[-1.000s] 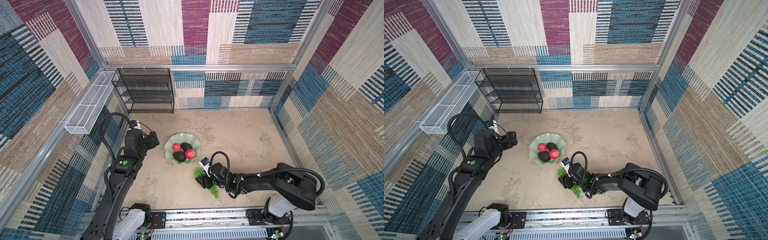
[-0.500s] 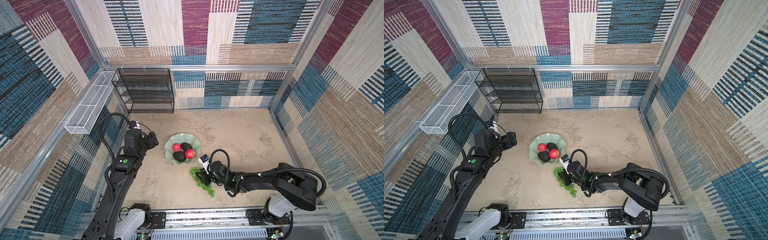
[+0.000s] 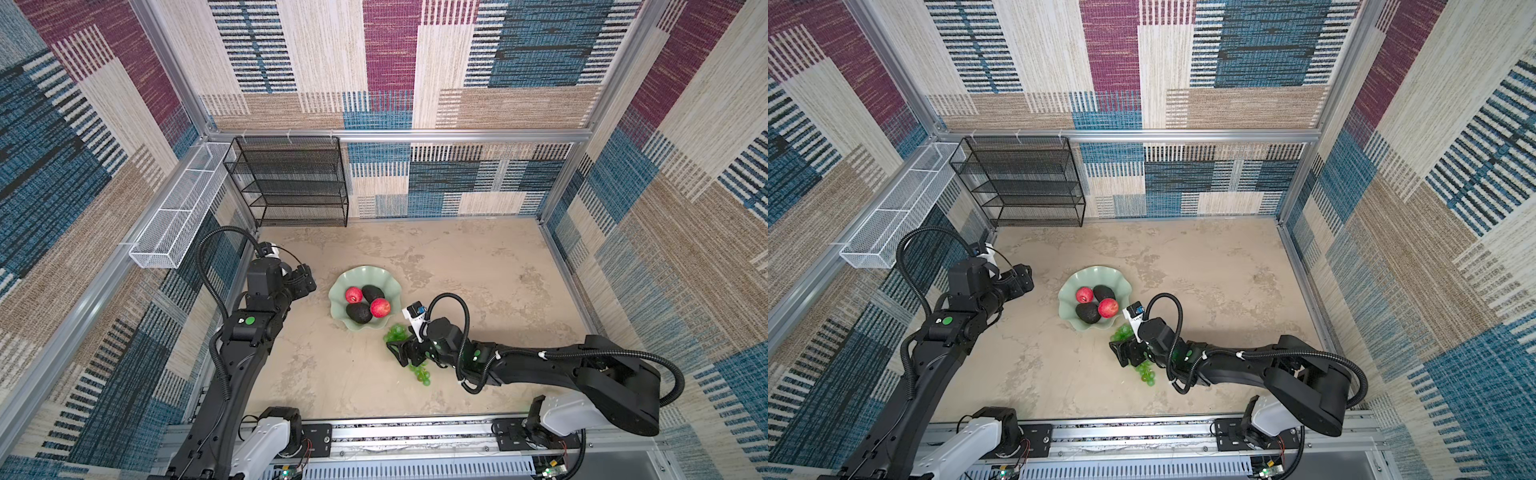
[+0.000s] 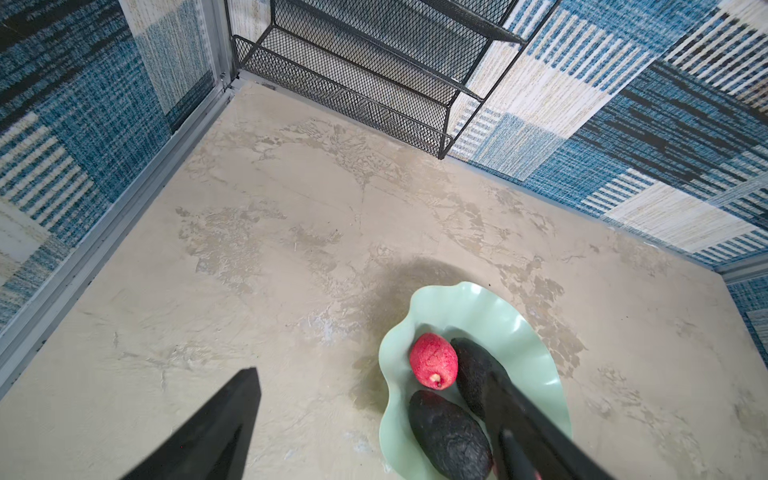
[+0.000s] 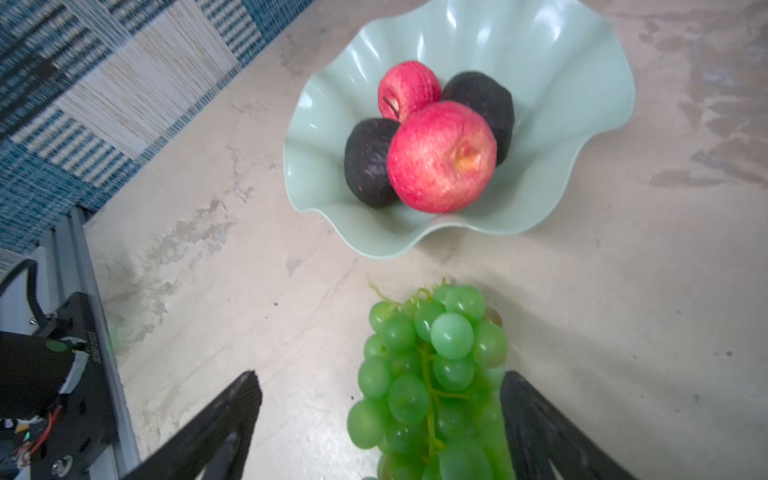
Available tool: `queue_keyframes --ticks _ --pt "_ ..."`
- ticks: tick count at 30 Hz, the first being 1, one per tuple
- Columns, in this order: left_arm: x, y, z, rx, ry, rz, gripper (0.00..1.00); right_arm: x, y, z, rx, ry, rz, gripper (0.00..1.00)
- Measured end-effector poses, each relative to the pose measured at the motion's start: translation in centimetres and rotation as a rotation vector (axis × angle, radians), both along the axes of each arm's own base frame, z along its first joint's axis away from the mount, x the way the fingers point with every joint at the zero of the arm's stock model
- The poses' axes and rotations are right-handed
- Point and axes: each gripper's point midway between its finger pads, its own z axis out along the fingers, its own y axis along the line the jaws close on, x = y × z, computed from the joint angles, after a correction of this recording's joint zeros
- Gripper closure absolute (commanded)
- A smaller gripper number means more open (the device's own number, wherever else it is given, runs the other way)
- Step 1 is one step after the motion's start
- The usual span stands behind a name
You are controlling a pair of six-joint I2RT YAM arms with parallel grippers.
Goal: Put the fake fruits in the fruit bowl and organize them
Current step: 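Grasp the green grapes by the stem with the right gripper while the left arm withdraws, then lift the grapes with the right gripper and lay them on the fruit in the bowl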
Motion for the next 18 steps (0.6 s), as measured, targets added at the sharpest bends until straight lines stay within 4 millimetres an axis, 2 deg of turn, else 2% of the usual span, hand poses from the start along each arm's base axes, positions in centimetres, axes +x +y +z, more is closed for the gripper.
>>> queue_keyframes --ticks 7,11,18 --pt "0.0 0.3 -0.1 -0.005 0.003 0.005 0.13 -0.1 -0.9 -4.0 -0.109 0.048 -0.02 0.06" --pt "0.0 0.2 -0.1 -0.012 0.003 -0.001 0.13 0.2 -0.4 -5.6 -0.142 0.076 -0.024 0.11" --pt "-0.1 0.6 0.1 -0.013 -0.005 0.01 0.13 1.0 0.7 -6.3 -0.149 0.083 -0.028 0.51"
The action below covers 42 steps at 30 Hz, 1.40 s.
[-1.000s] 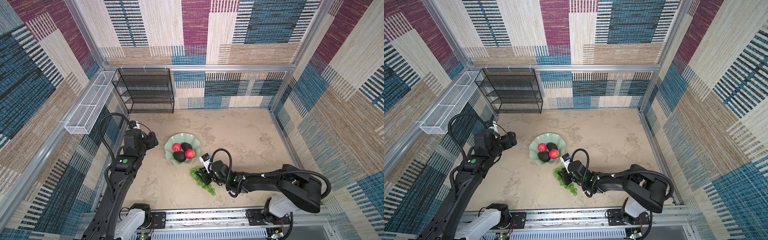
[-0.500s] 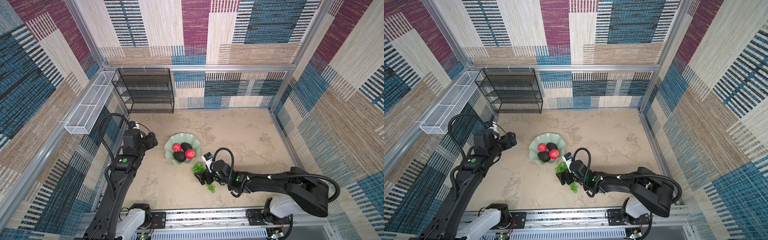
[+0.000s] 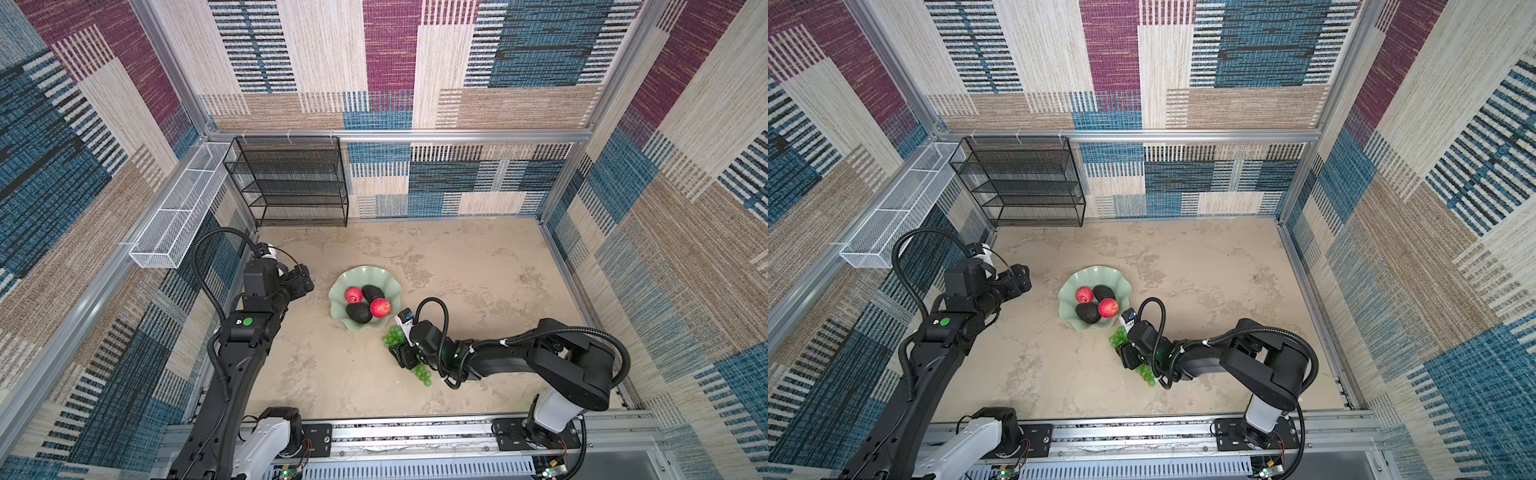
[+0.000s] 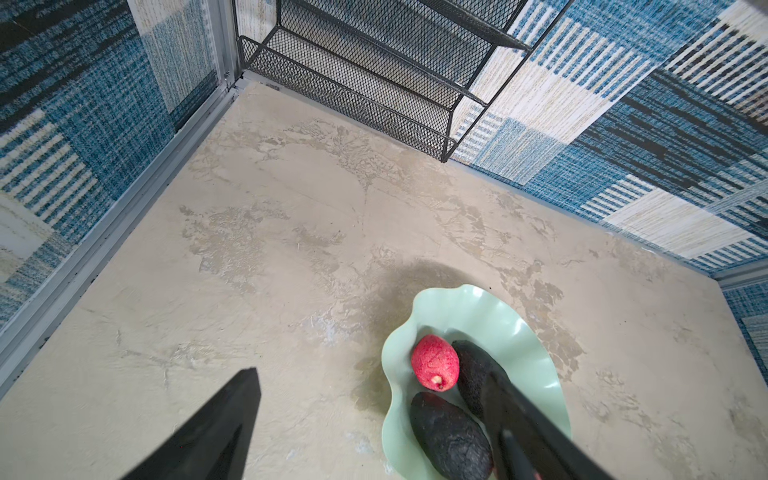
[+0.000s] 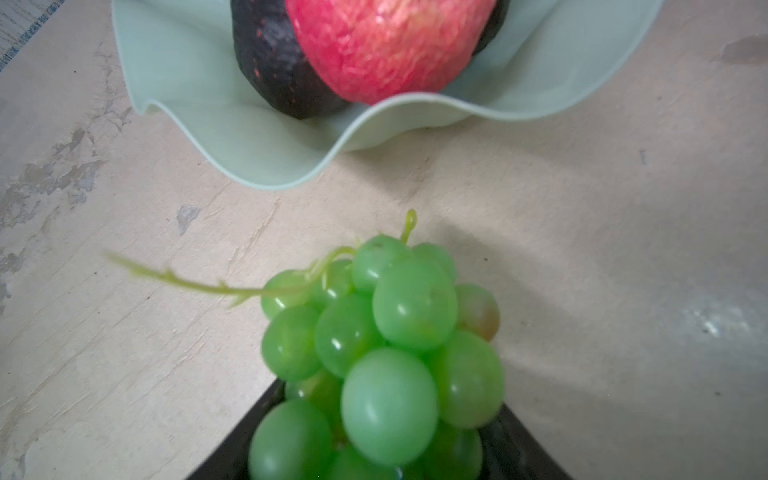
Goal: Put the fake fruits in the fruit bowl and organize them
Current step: 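Lift the grapes with the right gripper and lay them on the fruit in the bowl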
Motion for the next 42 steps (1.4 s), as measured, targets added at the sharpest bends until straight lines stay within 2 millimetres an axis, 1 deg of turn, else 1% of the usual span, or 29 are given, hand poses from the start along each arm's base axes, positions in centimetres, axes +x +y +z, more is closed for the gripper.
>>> queue_keyframes --ticks 3,5,6,9,12,14,16,19,21,23,25,27,30,32,35,40,42 --pt "0.0 0.2 0.0 0.0 0.0 0.007 0.13 -0.1 0.0 0.0 -0.002 0.002 0.001 0.64" --pt "0.0 0.3 0.0 0.0 -0.001 0.008 0.13 0.0 0.0 0.2 0.006 0.002 -0.001 0.69" --pt "0.0 0.3 0.0 0.0 0.0 0.01 0.13 -0.1 0.0 0.5 0.011 -0.001 -0.001 0.71" --pt "-0.1 0.4 -0.1 -0.001 0.0 0.011 0.13 -0.3 0.0 1.4 0.041 0.002 0.007 0.71" --pt "-0.2 0.5 -0.2 -0.001 0.002 0.016 0.13 -0.1 0.3 3.0 0.082 -0.012 0.004 0.71" --pt "-0.3 0.7 -0.2 -0.001 0.001 0.019 0.13 0.1 0.6 4.5 0.111 -0.028 0.002 0.71" --pt "-0.3 0.7 -0.2 -0.001 0.001 0.021 0.13 0.4 0.9 6.5 0.146 -0.051 0.001 0.71" --pt "-0.3 0.9 -0.2 -0.001 0.002 0.025 0.13 1.3 1.3 10.3 0.208 -0.098 -0.006 0.7" --pt "-0.2 0.9 -0.2 -0.001 0.002 0.027 0.13 2.5 1.5 13.0 0.244 -0.132 -0.017 0.68" --pt "-0.3 1.0 -0.2 -0.002 0.002 0.03 0.13 3.8 1.5 15.2 0.272 -0.167 -0.029 0.67" --pt "-0.3 1.0 -0.3 -0.003 0.003 0.028 0.13 5.1 1.6 17.0 0.298 -0.191 -0.031 0.66" --pt "-0.3 0.9 -0.4 -0.007 0.006 0.024 0.13 6.5 2.0 17.9 0.31 -0.209 -0.032 0.65" --pt "-0.2 0.8 -0.5 -0.014 0.009 0.016 0.13 8.7 3.6 18.1 0.298 -0.225 -0.02 0.65" --pt "-0.1 0.9 -0.7 -0.014 0.014 0.018 0.13 9.7 5.4 17.8 0.293 -0.225 0.01 0.65" --pt "-0.1 1.1 -0.7 -0.014 0.017 0.023 0.13 11.3 7.6 16.4 0.281 -0.209 0.04 0.65" --pt "-0.1 1.3 -0.4 -0.015 0.008 0.029 0.13 14.0 10.0 14.1 0.262 -0.182 0.052 0.63" --pt "-0.1 1.4 -0.3 -0.015 0.006 0.033 0.13 14.7 10.7 13.2 0.258 -0.169 0.058 0.59"
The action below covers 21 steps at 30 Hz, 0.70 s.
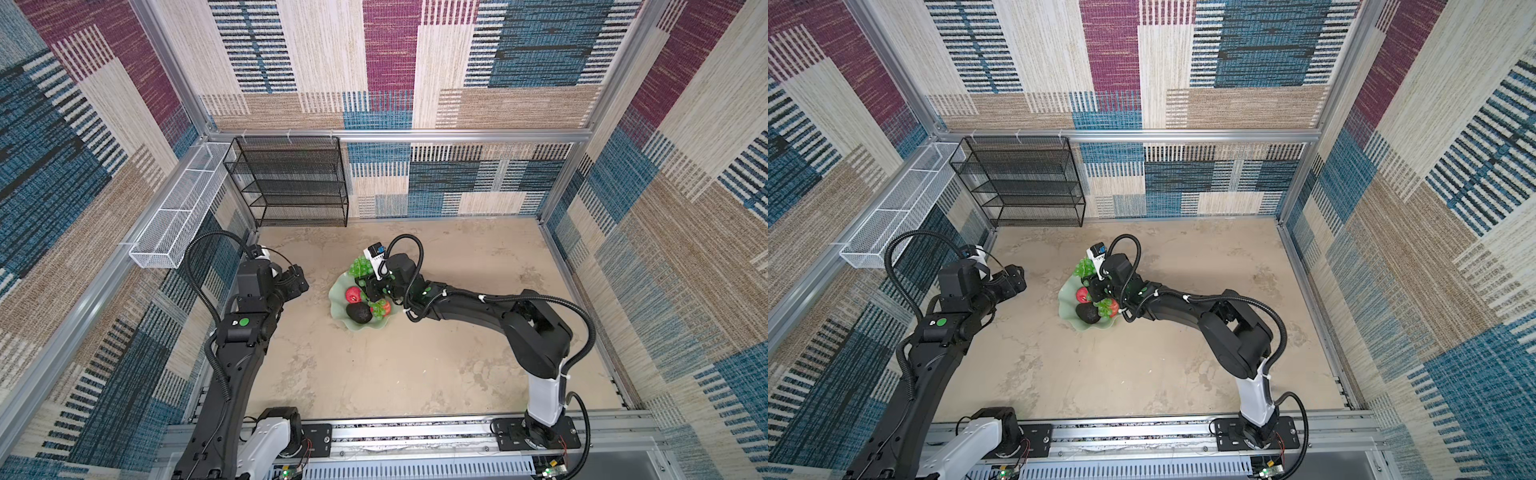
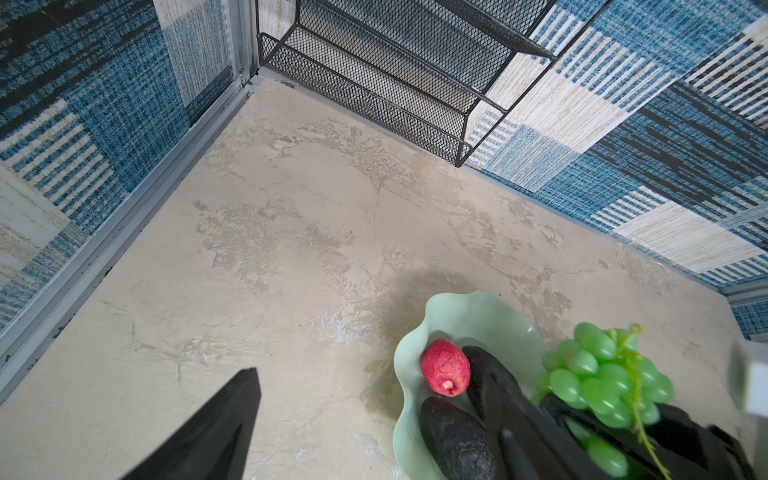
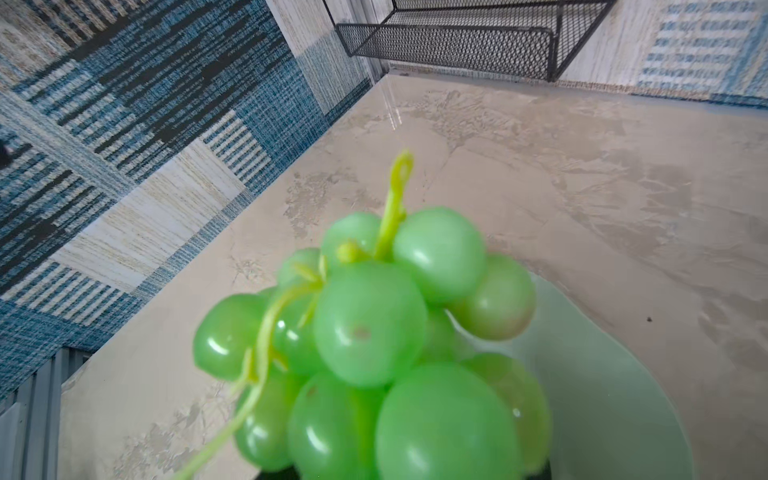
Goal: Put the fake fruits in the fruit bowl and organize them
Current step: 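Lift the grapes with the right gripper and lay them on the fruit in the bowl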
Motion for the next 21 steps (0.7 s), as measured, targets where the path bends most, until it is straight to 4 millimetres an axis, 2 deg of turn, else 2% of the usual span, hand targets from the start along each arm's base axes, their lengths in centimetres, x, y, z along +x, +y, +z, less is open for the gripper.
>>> queue_keyframes --ticks 3,5,7,11,14,17,21 --pt "-0.1 0.1 0.1 -0.001 -0.003 0.004 0.13 0.6 0.5 -1.9 -0.013 0.036 0.01 0.46" --pt "-0.1 0.2 0.1 -0.002 -0.003 0.005 0.13 0.6 0.3 -2.9 -0.019 0.062 0.02 0.3" --pt "-0.1 0.3 0.1 -0.003 -0.002 0.009 0.13 0.8 -0.2 -3.4 -0.011 0.08 0.016 0.17" --pt "-0.1 0.5 0.1 -0.005 -0.003 0.012 0.13 1.2 -1.2 -4.0 0.017 0.102 0.019 0.0" --pt "-0.1 0.4 0.0 -0.01 -0.002 0.007 0.13 0.7 -1.2 -4.0 0.04 0.108 0.043 0.0" --pt "0.0 0.6 -0.1 -0.01 0.001 0.011 0.12 0.4 -1.1 -2.8 0.071 0.089 0.067 0.0" --pt "0.3 0.6 -0.3 -0.01 0.001 0.013 0.11 -0.2 -2.2 1.2 0.142 0.021 0.083 0.0"
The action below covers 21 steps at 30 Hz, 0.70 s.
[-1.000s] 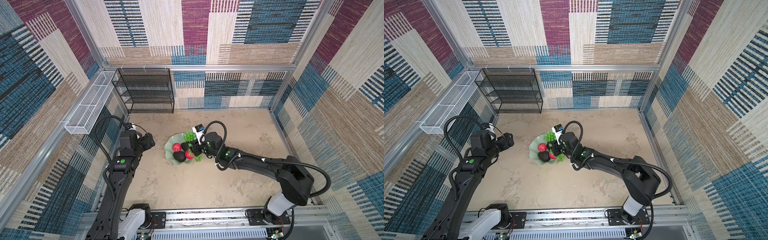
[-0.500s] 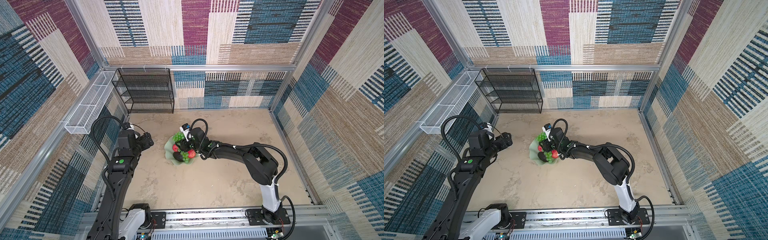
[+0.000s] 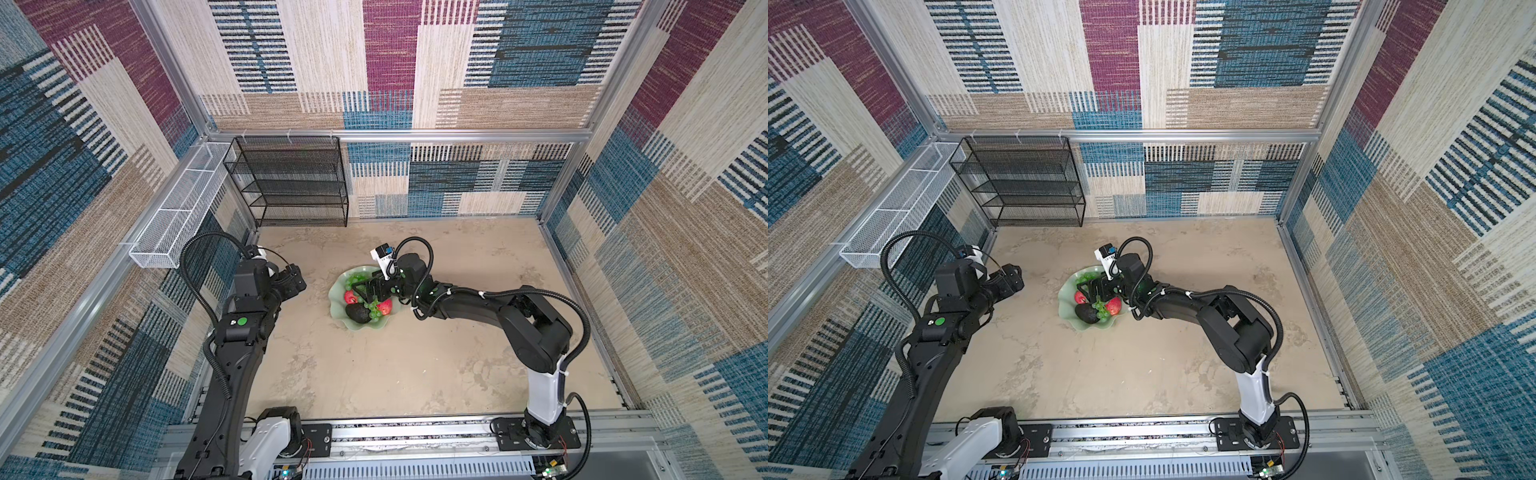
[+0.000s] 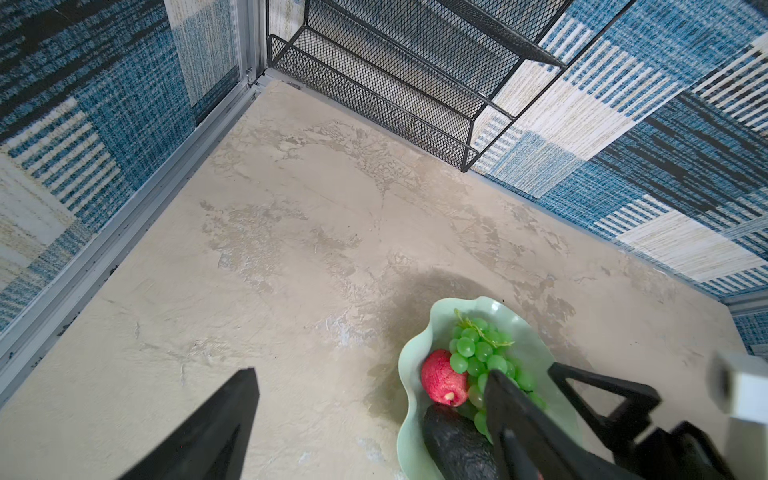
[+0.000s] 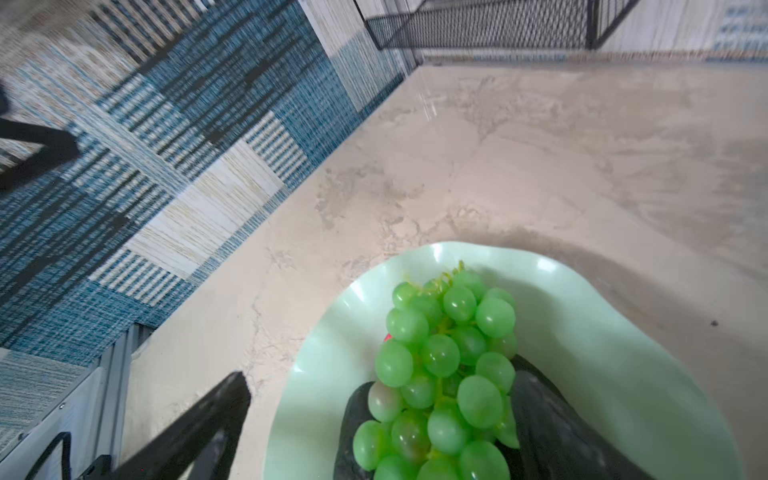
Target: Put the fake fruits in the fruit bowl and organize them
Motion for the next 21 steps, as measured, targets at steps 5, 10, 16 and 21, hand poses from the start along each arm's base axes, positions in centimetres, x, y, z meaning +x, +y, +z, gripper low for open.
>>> queue_keyframes --ticks 5,10,16,21 --pt "0.9 0.0 -1.4 0.005 0.004 -0.007 0.08 0.3 -5.3 6.4 0.096 -0.141 -0.082 0.01" --pt "1.6 0.1 -4.3 0.05 -0.022 -0.03 0.01 1.0 -13.5 9.1 0.081 -0.251 -0.265 0.0" --pt "2.4 0.8 -7.7 0.182 -0.041 -0.061 0.01 0.9 -24.7 5.5 -0.024 -0.258 -0.549 0.0" --pt "4.1 0.9 -10.8 0.246 -0.018 -0.096 0.01 0.0 -32.7 3.5 -0.131 -0.306 -0.814 0.0"
